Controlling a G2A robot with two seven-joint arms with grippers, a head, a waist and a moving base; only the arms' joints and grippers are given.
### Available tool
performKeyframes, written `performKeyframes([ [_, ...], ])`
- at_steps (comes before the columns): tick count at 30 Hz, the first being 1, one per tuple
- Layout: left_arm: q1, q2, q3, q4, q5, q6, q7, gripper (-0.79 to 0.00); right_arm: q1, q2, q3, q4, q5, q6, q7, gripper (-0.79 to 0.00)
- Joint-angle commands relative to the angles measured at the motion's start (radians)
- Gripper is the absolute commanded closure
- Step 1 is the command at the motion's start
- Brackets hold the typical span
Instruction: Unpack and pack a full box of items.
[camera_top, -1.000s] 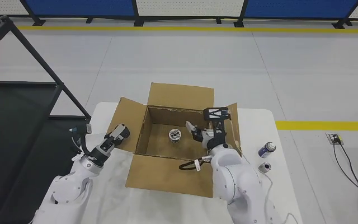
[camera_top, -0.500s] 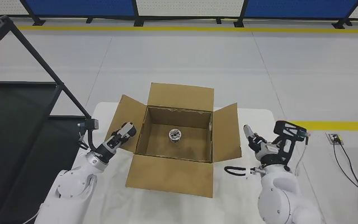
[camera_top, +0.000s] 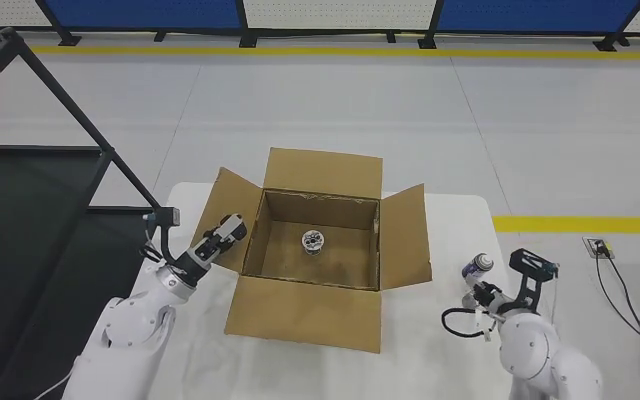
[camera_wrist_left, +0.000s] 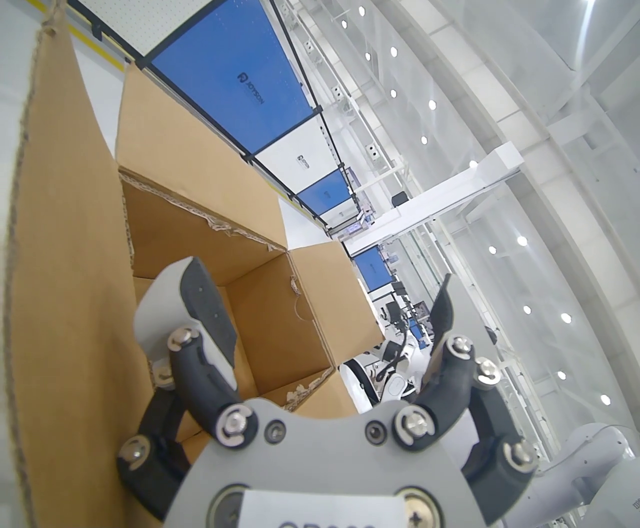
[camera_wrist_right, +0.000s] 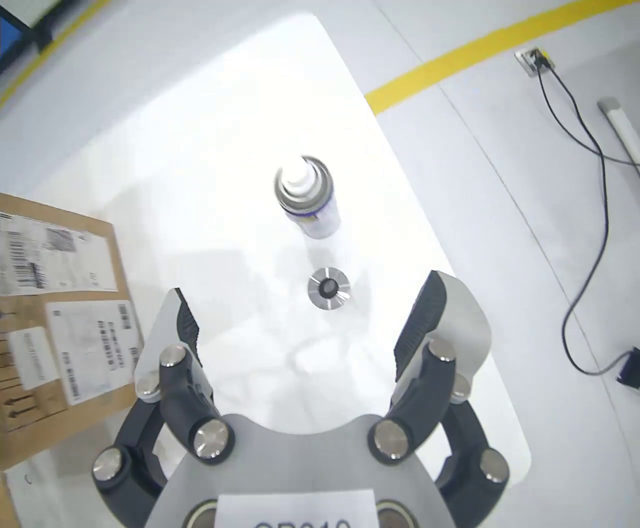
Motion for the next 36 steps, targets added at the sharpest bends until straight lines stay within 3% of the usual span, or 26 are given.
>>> performKeyframes([
  [1,-0.003,0.000,0.002,0.001,0.004,0.002,-0.001,-0.785,0.026,0.003,0.003,0.049,-0.005,-0.011,0.045,-0.785],
  [10,-0.005,0.000,0.006,0.002,0.009,0.006,-0.002,-0.785,0.097,0.012,-0.006,0.170,-0.033,-0.030,0.109,-0.785],
  [15,0.002,0.001,0.003,-0.001,0.010,0.006,0.001,-0.785,0.130,0.016,-0.012,0.225,-0.040,-0.026,0.110,-0.640],
  [26,0.017,0.002,-0.005,-0.005,0.007,-0.002,0.011,-0.785,0.184,0.022,-0.013,0.332,-0.017,-0.030,0.099,-0.508],
  [34,0.023,0.003,-0.009,-0.011,0.006,-0.001,0.014,-0.785,0.204,0.026,-0.020,0.370,-0.009,-0.020,0.095,-0.256],
  [36,0.025,0.004,-0.011,-0.012,0.007,-0.003,0.014,-0.785,0.204,0.027,-0.023,0.366,-0.004,-0.019,0.088,-0.095],
])
